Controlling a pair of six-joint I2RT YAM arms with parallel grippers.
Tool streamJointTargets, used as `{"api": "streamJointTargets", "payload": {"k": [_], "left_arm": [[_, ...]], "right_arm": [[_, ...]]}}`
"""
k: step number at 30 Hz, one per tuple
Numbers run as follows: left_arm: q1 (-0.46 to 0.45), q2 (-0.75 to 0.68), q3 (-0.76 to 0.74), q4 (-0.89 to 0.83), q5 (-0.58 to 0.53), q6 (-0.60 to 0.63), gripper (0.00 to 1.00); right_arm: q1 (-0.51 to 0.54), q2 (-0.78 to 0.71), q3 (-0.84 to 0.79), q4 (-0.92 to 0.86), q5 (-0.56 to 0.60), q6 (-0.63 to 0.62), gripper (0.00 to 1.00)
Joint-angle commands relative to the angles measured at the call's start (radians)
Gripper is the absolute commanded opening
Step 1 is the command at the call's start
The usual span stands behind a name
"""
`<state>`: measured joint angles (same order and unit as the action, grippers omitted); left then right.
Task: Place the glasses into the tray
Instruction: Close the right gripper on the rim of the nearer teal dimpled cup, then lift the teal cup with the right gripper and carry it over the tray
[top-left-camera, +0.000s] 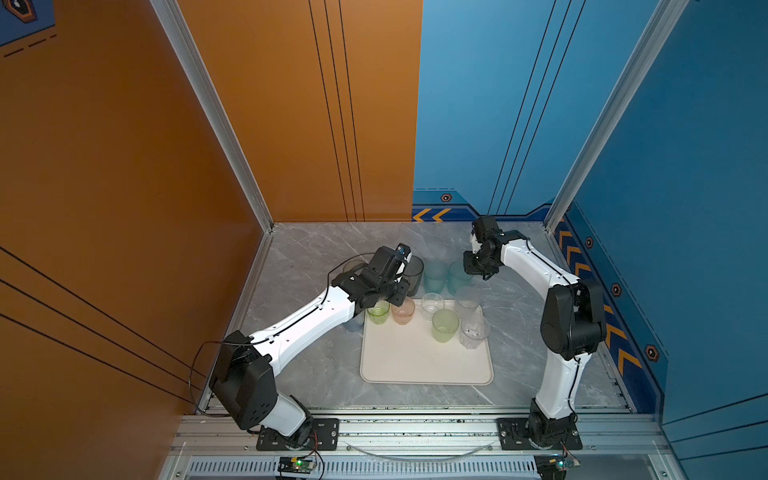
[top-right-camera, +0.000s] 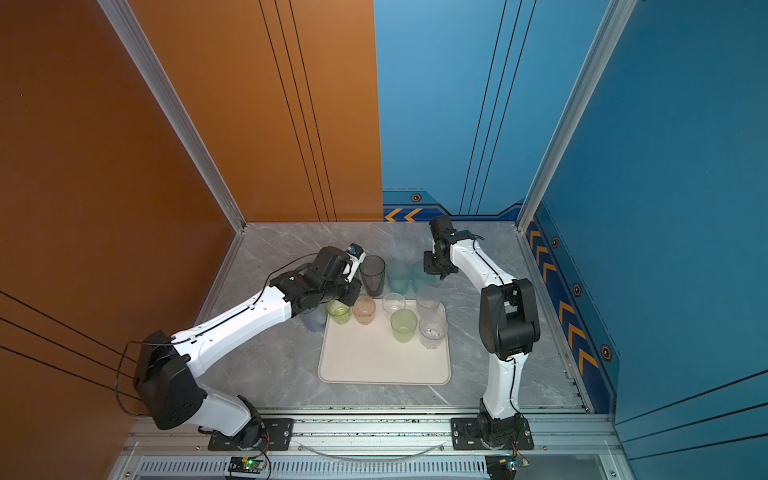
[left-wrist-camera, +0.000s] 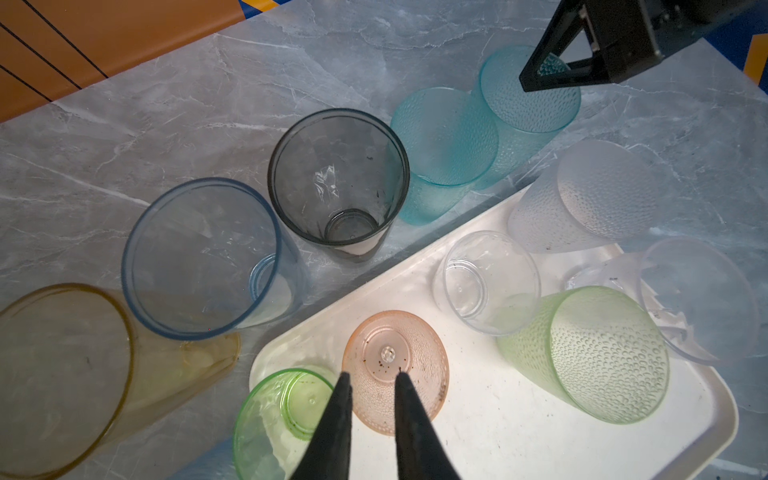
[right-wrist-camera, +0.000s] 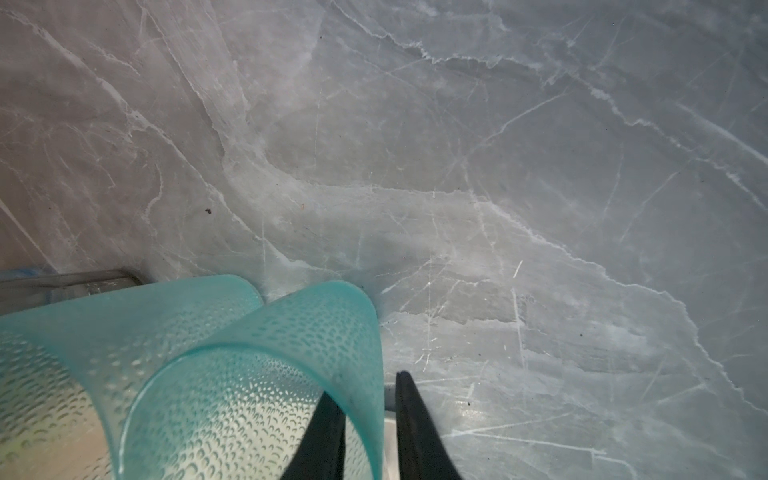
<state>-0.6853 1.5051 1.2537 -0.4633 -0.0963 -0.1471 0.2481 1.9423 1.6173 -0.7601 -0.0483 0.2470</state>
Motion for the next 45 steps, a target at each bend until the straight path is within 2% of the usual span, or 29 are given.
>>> {"api": "streamJointTargets", "payload": {"k": [1, 15, 21, 33, 38, 41, 45], "left_arm": [[0.012, -0.022, -0.017, 0.013, 0.025, 0.0, 0.21], [0.015, -0.04, -0.033, 0.012, 0.026, -0.004, 0.21], [0.015, -0.052, -0.039, 0.013, 0.023, -0.006, 0.21], [0.017, -0.123, -0.085, 0.015, -0.012, -0.019, 0.21], [0.022, -0.172, -0.11, 0.014, -0.026, -0.025, 0.21], [0.037, -0.202, -0.12, 0.002, -0.025, -0.034, 0.21], [0.053, -0.235, -0.125, -0.03, -0.033, -0.04, 0.21]], "right_arm": [[0.007, 0.012, 0.028, -0.037, 0.034, -0.016, 0.19], [0.017, -0.02, 0.011, -0.043, 0.104, -0.04, 0.01], [0.014, -0.082, -0.031, -0.016, 0.148, -0.036, 0.0], [-0.017, -0.402, -0.204, 0.12, 0.208, -0.022, 0.0], [-0.007, -0.586, -0.256, 0.115, 0.126, -0.036, 0.0], [0.031, -0.672, -0.253, 0.061, 0.062, -0.058, 0.0], [0.162, -0.76, -0.241, -0.011, 0.072, -0.106, 0.0]]}}
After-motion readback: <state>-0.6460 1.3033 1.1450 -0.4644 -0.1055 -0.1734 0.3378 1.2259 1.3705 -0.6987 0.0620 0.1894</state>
